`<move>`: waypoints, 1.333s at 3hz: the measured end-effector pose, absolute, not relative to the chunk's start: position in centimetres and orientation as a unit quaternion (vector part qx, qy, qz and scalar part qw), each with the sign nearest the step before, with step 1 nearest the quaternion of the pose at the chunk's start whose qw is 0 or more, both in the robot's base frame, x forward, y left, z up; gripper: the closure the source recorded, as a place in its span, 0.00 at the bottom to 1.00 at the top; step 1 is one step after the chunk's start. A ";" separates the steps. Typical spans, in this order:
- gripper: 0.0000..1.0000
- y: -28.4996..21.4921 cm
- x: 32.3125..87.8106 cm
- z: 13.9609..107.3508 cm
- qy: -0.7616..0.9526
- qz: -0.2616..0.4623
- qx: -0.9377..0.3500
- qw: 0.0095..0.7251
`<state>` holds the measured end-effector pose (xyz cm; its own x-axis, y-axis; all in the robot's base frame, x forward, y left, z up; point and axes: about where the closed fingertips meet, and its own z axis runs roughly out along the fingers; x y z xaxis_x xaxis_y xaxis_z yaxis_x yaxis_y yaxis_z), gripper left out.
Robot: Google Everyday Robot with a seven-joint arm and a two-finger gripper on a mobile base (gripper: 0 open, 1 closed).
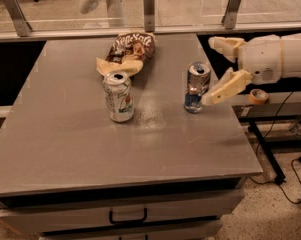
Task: Pick redbull can
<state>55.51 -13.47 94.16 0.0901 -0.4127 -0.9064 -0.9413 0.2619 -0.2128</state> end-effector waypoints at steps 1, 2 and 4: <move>0.18 -11.3 56.4 94.0 0.611 0.313 -0.539 0.488; 0.41 -10.4 57.1 93.2 0.609 0.333 -0.533 0.484; 0.88 -10.6 57.1 95.2 0.573 0.340 -0.527 0.527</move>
Offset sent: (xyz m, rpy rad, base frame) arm 0.0262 0.0360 -0.0189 0.1207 0.1166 0.0808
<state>57.06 -10.58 95.20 0.1122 -0.2455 -0.9629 -0.9630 0.2121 -0.1663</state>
